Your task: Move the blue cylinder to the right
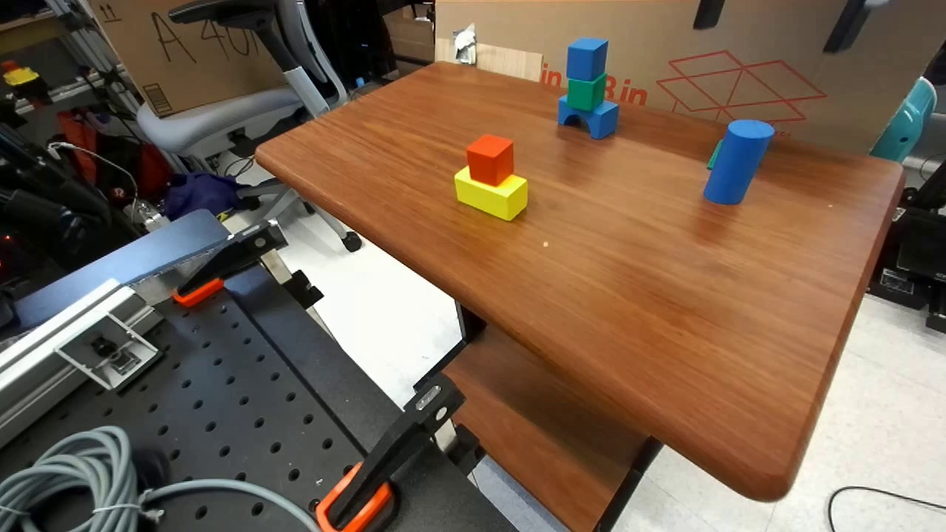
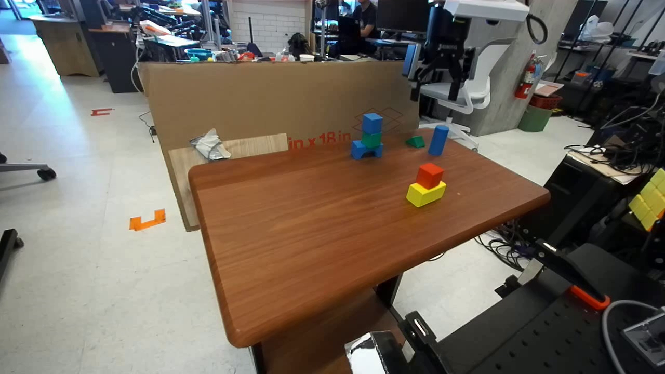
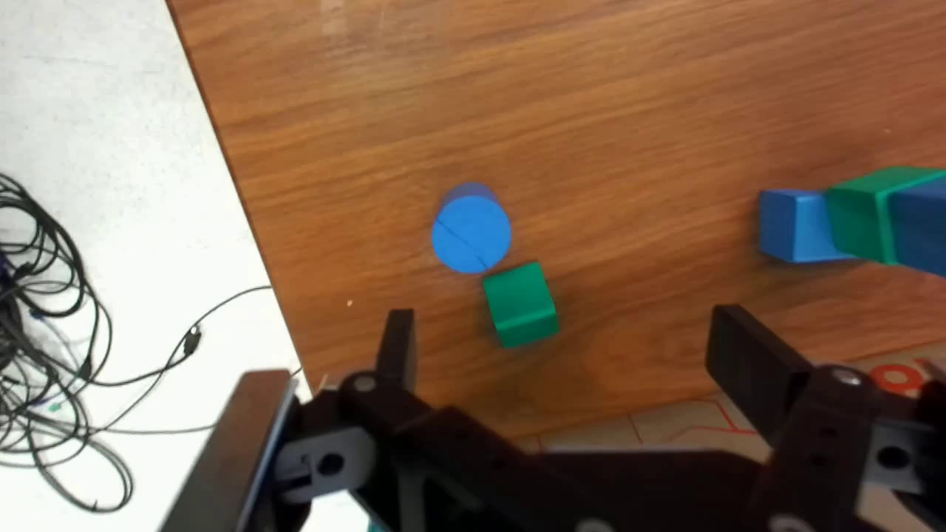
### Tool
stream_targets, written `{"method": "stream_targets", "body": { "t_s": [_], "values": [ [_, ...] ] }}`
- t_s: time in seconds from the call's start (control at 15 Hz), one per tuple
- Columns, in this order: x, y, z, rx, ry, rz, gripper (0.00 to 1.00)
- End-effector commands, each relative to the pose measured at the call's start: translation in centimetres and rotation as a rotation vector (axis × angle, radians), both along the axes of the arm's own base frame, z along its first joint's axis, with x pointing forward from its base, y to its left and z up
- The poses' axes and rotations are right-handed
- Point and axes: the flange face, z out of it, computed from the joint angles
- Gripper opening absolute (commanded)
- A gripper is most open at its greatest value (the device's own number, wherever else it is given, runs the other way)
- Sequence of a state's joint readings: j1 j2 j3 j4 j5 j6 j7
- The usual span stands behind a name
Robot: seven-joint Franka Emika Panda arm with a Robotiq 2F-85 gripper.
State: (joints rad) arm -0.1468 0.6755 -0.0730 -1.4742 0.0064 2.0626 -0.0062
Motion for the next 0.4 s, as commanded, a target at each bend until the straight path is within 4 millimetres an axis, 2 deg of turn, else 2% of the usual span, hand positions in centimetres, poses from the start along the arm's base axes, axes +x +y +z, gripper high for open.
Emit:
{"method": "stream_targets", "body": {
  "t_s": [0.0, 0.13, 0.2, 0.27, 0.33],
  "values": [
    [-1.4, 1.9, 4.9, -0.02, -0.072, 0.046, 1.0],
    [-1.9, 2.4, 6.1, 0.037, -0.036, 0.065, 1.0],
    [-2.2, 2.4, 6.0, 0.065, -0.003, 0.072, 1.0],
    [-1.1, 2.3, 5.6, 0.016, -0.035, 0.052, 1.0],
    [-1.4, 2.4, 5.8, 0.028, -0.021, 0.058, 1.0]
  ]
}}
